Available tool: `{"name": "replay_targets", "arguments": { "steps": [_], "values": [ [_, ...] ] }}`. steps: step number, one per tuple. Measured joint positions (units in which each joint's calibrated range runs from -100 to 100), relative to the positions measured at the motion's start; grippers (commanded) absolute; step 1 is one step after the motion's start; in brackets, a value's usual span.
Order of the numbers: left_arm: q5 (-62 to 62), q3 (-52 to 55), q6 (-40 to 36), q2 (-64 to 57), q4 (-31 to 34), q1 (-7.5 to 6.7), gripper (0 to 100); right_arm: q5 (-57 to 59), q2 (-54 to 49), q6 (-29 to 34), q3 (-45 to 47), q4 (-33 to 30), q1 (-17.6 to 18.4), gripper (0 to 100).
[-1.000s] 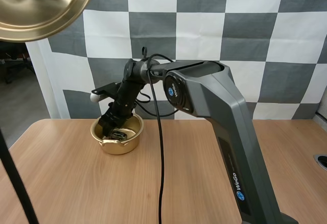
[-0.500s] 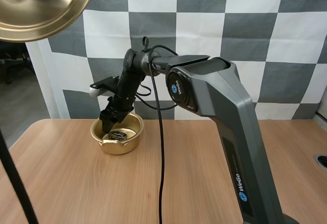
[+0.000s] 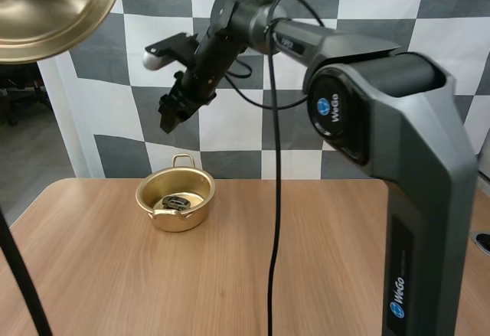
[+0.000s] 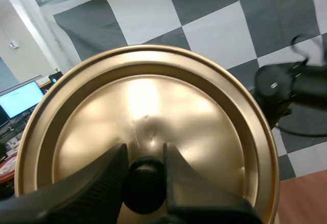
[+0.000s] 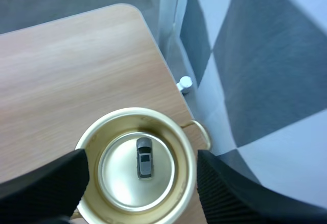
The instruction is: Open the pot, put the car inside, and close it
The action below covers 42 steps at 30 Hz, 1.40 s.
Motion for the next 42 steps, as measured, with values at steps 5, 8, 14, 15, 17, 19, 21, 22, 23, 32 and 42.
{"name": "replay_targets", "arguments": {
  "steps": [5,8,14,15,17,19,21,22,23,32,42],
  "values": [
    [0.00,0.00,0.00,5.37,0.46,0.00,0,1.03,-9.39,0.95,0.00,0.00,-4.29,100],
    [0.00,0.00,0.00,7.20,0.46,0.00,0,1.49,-12.70,0.95,0.00,0.20,-5.96,100],
    [0.00,0.00,0.71,21.73,-1.62,0.00,0,1.49,-26.83,1.01,0.00,0.35,-12.39,100],
    [0.00,0.00,1.09,24.11,-1.62,0.00,0,1.49,-30.07,1.01,0.00,0.15,-13.79,100],
    [0.00,0.00,1.09,27.87,-1.62,0.00,0,1.49,-34.11,1.01,0.00,-0.23,-14.72,100],
    [0.00,0.00,1.19,32.06,-1.62,0.00,0,1.49,-37.70,1.01,0.00,-0.34,-15.04,100],
    [0.00,0.00,2.04,36.18,-1.86,0.00,0,1.49,-41.64,1.01,0.00,-0.34,-15.04,100],
    [0.00,0.00,2.55,38.24,-2.12,0.00,0,1.49,-43.22,1.01,0.00,-0.34,-15.04,100],
    [0.00,0.00,2.89,39.91,-2.25,0.00,0,1.49,-45.14,1.01,0.00,-0.34,-15.04,100],
    [0.00,0.00,3.81,57.15,-4.17,0.00,0,1.47,-51.21,3.60,-0.12,-4.68,-15.04,100],
    [0.00,0.00,4.47,67.93,-9.50,0.00,0,1.49,-51.21,5.67,0.80,-7.69,-15.04,100]
  ]
}}
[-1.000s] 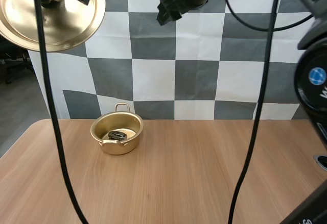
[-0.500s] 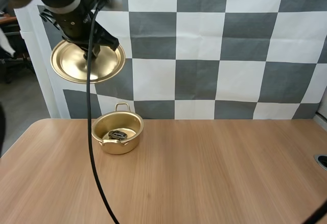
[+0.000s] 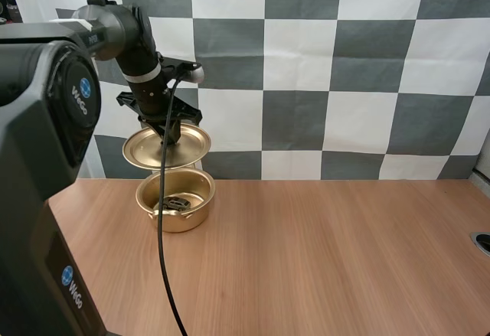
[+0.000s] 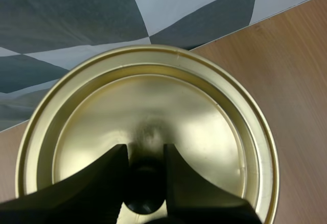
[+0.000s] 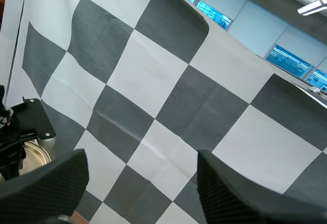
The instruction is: Open the pot, put the car inside, and close it
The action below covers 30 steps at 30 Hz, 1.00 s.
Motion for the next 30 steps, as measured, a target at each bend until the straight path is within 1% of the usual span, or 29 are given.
{"name": "replay_targets", "arguments": {
  "steps": [4,12,15,21,24,30],
  "values": [
    [0.00,0.00,0.00,3.66,-0.86,0.00,0,0.00,0.00,0.20,0.00,-0.12,0.00,100],
    [0.00,0.00,-0.10,4.08,-0.86,0.00,0,0.00,0.00,0.20,0.00,-0.12,0.00,100],
    [0.01,1.28,-0.10,4.08,-0.86,0.00,0,0.00,0.00,0.20,0.00,-0.12,0.00,100],
    [0.01,7.22,-0.10,4.08,1.65,0.00,0,0.00,0.00,0.20,0.00,-0.12,0.00,100],
    [-3.06,9.03,-0.19,4.08,1.98,0.00,0,0.00,0.00,0.20,0.00,0.14,0.00,100],
    [-7.18,9.22,-0.19,4.08,1.45,0.00,0,0.00,0.00,0.20,0.00,0.35,0.00,100]
  ]
}}
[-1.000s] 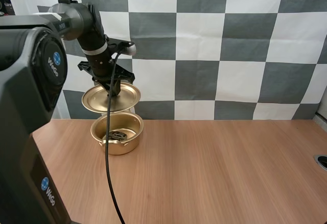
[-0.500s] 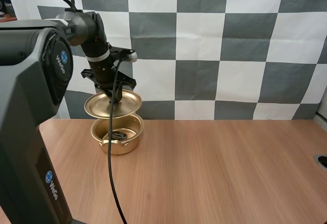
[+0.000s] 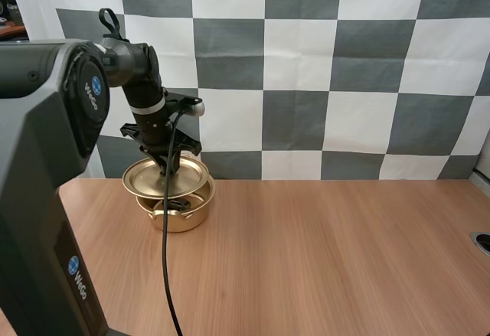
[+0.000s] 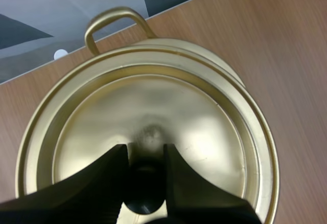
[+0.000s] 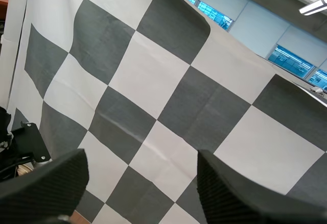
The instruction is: Open the pot, put the car inside, and close it
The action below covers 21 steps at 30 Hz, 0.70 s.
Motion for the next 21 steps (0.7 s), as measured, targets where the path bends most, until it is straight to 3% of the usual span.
{"name": "replay_targets", "arguments": {
  "steps": [21],
  "values": [
    [-6.29,0.00,-0.11,4.20,-0.96,0.00,0,0.00,0.00,0.00,0.00,0.00,0.00,100]
  ]
}}
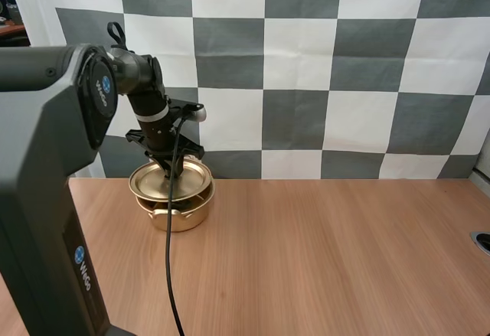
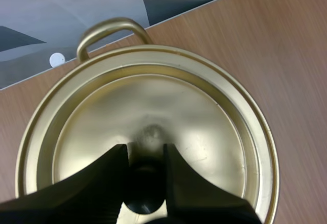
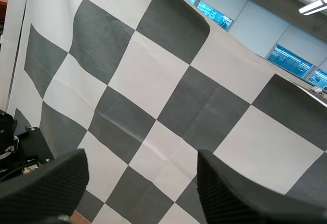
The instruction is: Open the pot, put the car inside, and close it
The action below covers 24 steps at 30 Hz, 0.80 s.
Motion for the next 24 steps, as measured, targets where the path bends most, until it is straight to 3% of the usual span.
{"name": "replay_targets", "arguments": {
  "steps": [24],
  "values": [
    [-5.75,4.84,2.20,1.08,-2.31,0.00,0,0.00,0.00,0.09,0.00,0.94,0.00,100]
  ]
}}
